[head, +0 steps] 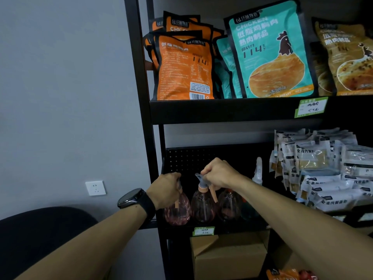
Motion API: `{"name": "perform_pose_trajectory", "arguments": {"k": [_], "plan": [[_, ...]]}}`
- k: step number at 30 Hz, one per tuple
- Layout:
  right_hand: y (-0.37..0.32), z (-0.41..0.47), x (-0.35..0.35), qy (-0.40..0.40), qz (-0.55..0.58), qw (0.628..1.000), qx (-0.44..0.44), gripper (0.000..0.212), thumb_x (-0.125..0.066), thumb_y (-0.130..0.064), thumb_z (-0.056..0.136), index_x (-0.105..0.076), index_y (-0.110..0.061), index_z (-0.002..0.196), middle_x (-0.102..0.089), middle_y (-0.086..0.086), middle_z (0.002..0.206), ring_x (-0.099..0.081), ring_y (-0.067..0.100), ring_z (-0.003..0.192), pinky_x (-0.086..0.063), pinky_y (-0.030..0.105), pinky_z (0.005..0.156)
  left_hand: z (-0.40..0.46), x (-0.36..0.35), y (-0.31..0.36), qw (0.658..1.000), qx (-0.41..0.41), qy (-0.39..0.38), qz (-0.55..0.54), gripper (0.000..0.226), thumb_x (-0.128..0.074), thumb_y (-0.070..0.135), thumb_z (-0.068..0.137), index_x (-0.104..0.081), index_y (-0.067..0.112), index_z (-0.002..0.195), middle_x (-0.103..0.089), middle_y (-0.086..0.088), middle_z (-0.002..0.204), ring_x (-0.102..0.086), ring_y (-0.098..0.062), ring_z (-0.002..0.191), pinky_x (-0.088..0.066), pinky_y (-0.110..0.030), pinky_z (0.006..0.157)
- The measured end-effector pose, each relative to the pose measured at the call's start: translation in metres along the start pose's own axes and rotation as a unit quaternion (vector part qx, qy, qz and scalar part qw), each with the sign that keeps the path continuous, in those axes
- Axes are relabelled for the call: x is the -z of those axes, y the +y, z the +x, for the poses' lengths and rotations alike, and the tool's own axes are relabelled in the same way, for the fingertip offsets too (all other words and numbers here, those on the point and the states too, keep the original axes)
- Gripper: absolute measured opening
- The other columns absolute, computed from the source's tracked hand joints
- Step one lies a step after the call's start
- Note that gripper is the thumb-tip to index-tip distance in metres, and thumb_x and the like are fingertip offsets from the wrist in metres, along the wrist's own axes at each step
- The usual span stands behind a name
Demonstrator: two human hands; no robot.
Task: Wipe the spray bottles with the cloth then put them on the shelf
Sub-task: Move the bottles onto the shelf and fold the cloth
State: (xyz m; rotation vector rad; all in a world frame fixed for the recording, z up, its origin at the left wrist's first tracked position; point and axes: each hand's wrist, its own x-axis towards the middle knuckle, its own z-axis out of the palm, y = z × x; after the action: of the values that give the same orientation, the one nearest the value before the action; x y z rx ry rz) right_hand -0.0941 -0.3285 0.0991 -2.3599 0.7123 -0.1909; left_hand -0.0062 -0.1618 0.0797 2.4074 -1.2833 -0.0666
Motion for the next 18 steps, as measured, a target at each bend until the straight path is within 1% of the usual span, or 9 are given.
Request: {"name": "perform_pose_trajectory", "arguments": {"k": [1, 2, 4, 7, 9, 11, 13, 16, 18], "plan": [[0.000, -0.001, 0.000, -0.002, 0.005, 1.000, -0.003, 0.012, -0.071, -0.003, 0.070, -0.076, -0.012, 0.075, -0.070, 0.007, 0.079, -0.070, 0.019, 0.073, -0.059, 0.029, 0.063, 0.000, 0.000, 0.001, 1.000, -0.001, 0.000, 0.001, 0.007, -0.052, 0.011, 0.098, -0.053, 0.011, 0.091, -0.064, -0.009, 0.097, -0.063, -0.026, 0.094, -0.042, -0.023, 0.071], [0.000, -0.001, 0.000, -0.004, 0.012, 1.000, -0.006, 0.011, -0.070, -0.002, 0.070, -0.076, -0.011, 0.075, -0.072, 0.009, 0.077, -0.072, 0.021, 0.073, -0.061, 0.033, 0.066, -0.001, 0.001, 0.001, 1.000, -0.002, 0.002, 0.001, 0.007, -0.051, 0.012, 0.098, -0.057, 0.008, 0.098, -0.065, -0.010, 0.103, -0.063, -0.027, 0.098, -0.044, -0.024, 0.073], [0.000, -0.002, 0.000, -0.004, 0.027, 1.000, -0.012, 0.011, -0.070, -0.002, 0.069, -0.076, -0.008, 0.076, -0.074, 0.011, 0.078, -0.073, 0.022, 0.073, -0.062, 0.038, 0.067, -0.001, 0.001, 0.002, 1.000, 0.000, -0.001, 0.000, 0.014, -0.051, 0.012, 0.099, -0.060, 0.005, 0.106, -0.066, -0.012, 0.107, -0.064, -0.028, 0.100, -0.046, -0.027, 0.077], [-0.001, -0.002, -0.002, 0.001, 0.051, 0.998, -0.021, 0.013, -0.068, 0.000, 0.071, -0.076, -0.005, 0.080, -0.074, 0.014, 0.079, -0.074, 0.024, 0.072, -0.062, 0.040, 0.066, -0.001, 0.001, 0.001, 1.000, 0.002, -0.006, 0.002, 0.006, -0.050, 0.013, 0.098, -0.053, 0.011, 0.093, -0.067, -0.013, 0.104, -0.063, -0.029, 0.097, -0.043, -0.026, 0.072], [-0.003, -0.002, -0.004, 0.008, 0.066, 0.997, -0.032, 0.015, -0.068, 0.004, 0.073, -0.075, -0.002, 0.084, -0.073, 0.015, 0.079, -0.074, 0.025, 0.070, -0.062, 0.040, 0.065, 0.000, 0.001, 0.000, 1.000, 0.003, -0.004, 0.002, 0.009, -0.050, 0.012, 0.098, -0.049, 0.015, 0.089, -0.067, -0.014, 0.102, -0.064, -0.029, 0.095, -0.041, -0.024, 0.070], [-0.005, -0.003, -0.007, 0.024, 0.083, 0.995, -0.040, 0.012, -0.067, 0.005, 0.077, -0.074, 0.000, 0.086, -0.072, 0.017, 0.080, -0.073, 0.025, 0.069, -0.062, 0.038, 0.063, 0.000, 0.001, 0.000, 1.000, 0.004, -0.002, 0.001, 0.008, -0.050, 0.011, 0.098, -0.049, 0.014, 0.090, -0.068, -0.015, 0.102, -0.064, -0.029, 0.094, -0.040, -0.024, 0.069], [-0.006, -0.003, -0.010, 0.040, 0.097, 0.993, -0.044, 0.010, -0.066, 0.003, 0.080, -0.073, 0.000, 0.087, -0.071, 0.016, 0.076, -0.073, 0.024, 0.067, -0.062, 0.038, 0.063, 0.000, 0.001, 0.000, 1.000, 0.003, 0.000, 0.003, 0.004, -0.051, 0.011, 0.097, -0.054, 0.010, 0.094, -0.068, -0.015, 0.103, -0.064, -0.029, 0.095, -0.040, -0.024, 0.070], [-0.007, -0.004, -0.014, 0.058, 0.121, 0.989, -0.056, 0.007, -0.066, 0.002, 0.080, -0.072, 0.000, 0.084, -0.069, 0.014, 0.067, -0.073, 0.021, 0.062, -0.062, 0.038, 0.062, 0.001, 0.000, -0.001, 1.000, 0.003, 0.007, 0.007, 0.010, -0.051, 0.011, 0.097, -0.058, 0.005, 0.101, -0.068, -0.015, 0.104, -0.064, -0.030, 0.096, -0.043, -0.026, 0.071], [-0.006, -0.005, -0.016, 0.072, 0.134, 0.986, -0.061, 0.005, -0.068, -0.001, 0.079, -0.072, -0.001, 0.081, -0.070, 0.012, 0.066, -0.073, 0.021, 0.062, -0.062, 0.039, 0.063, 0.002, -0.001, -0.001, 1.000, 0.004, 0.010, 0.009, 0.013, -0.051, 0.011, 0.097, -0.059, 0.003, 0.105, -0.068, -0.015, 0.105, -0.064, -0.029, 0.097, -0.045, -0.028, 0.073]]}}
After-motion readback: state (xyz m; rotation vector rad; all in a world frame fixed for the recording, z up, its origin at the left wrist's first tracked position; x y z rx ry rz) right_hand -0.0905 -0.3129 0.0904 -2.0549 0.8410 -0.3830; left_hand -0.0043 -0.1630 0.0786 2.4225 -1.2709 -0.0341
